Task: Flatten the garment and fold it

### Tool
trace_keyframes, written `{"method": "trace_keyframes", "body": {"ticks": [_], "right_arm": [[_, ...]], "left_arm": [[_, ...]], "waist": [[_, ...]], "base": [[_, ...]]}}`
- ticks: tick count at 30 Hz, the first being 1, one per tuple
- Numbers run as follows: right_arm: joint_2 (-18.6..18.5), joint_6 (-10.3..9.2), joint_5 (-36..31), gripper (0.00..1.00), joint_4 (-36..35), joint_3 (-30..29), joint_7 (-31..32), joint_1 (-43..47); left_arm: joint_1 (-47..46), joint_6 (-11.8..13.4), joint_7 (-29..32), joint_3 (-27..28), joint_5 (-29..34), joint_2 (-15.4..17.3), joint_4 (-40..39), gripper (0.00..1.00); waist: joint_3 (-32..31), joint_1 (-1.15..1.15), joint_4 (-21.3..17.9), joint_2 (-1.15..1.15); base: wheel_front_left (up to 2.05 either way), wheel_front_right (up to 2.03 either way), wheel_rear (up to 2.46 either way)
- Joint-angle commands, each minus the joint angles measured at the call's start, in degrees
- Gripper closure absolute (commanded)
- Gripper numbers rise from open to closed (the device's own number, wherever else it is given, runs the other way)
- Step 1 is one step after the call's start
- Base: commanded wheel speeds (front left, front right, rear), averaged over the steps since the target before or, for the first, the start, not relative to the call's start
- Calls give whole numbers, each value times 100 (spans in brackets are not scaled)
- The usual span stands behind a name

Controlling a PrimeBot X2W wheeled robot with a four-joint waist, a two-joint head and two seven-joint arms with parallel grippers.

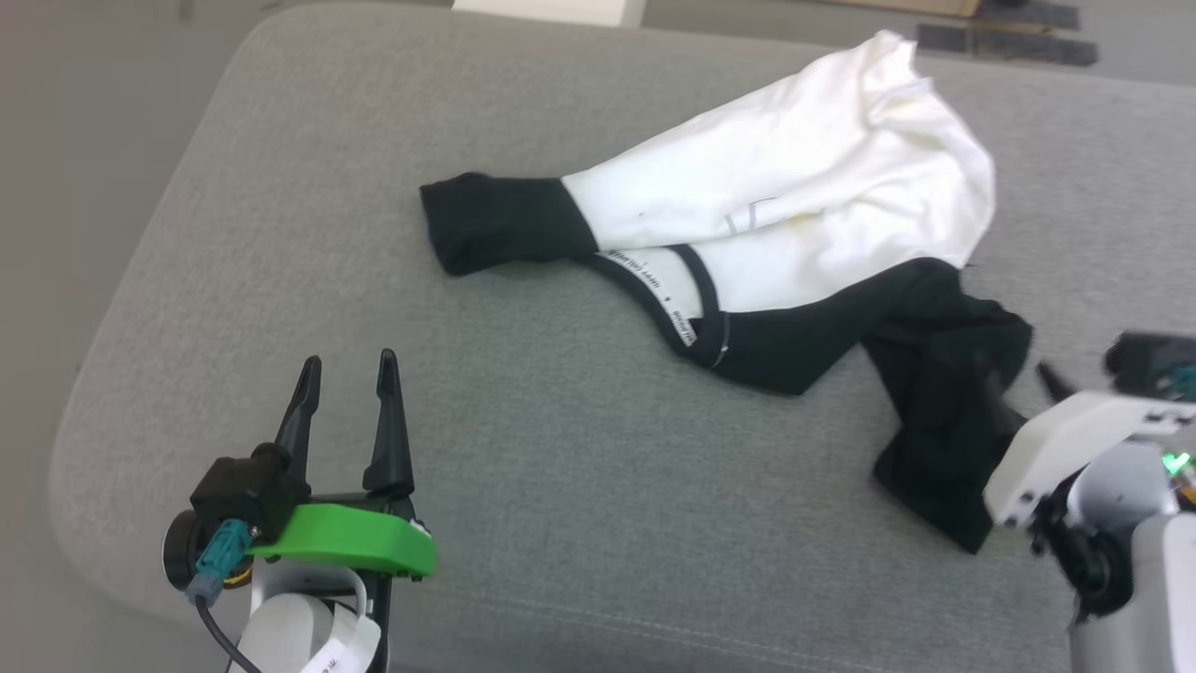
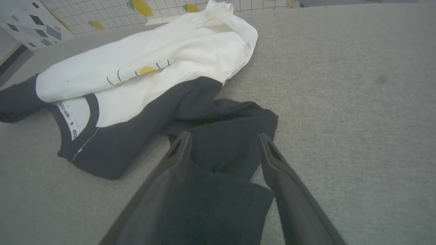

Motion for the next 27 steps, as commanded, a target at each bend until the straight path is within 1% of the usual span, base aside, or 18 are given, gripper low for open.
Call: {"method": "trace_keyframes", "body": {"ticks": [1,6,9,11,15,19,20,21,24,27], "right_arm": [[29,-8,-14,0,-137,92,196,93],[-38,-8,-352,0,-217,519,1138,155],[-234,-8,-566,0,-11,1010,1706,-8],[-310,-8,-626,0,218,1226,1991,-107],[-432,-8,-762,0,685,1515,2259,-263],[-459,-8,-662,0,1072,1693,2421,-329],[-453,-8,-593,64,1113,1692,2433,-351],[-472,-8,-494,100,1118,1698,2409,-386],[-669,-8,-256,100,1016,1439,2287,-506],[-1165,-8,-289,100,891,870,2298,-679]], "left_arm": [[73,-5,-26,20,7,-1,-9,0],[97,-10,-26,-12,-17,-5,-28,0],[67,-8,-26,-21,-52,-7,-56,0],[41,-13,-26,-24,-63,-8,-52,0],[-13,-10,-26,-14,-72,-9,-45,0],[-24,-1,-26,-5,-88,-11,-37,0],[-25,2,-26,-1,-92,-12,-36,0],[-25,5,-26,2,-95,-12,-37,0],[-32,20,-26,-14,-107,-13,-40,0],[-70,16,-26,-32,-122,-15,-49,0]], "waist": [[-261,0,-277,0],[-209,0,-259,0],[-120,0,-221,0],[-61,0,-188,0],[27,0,-129,0],[65,0,-112,0],[71,0,-115,0],[77,0,-117,0],[90,0,-115,0],[126,0,-107,0]], "base": [[0,0,0],[0,0,0],[0,0,0],[0,0,0],[0,0,0],[0,0,0],[0,0,0],[0,0,0],[0,0,0],[0,0,0]]}}
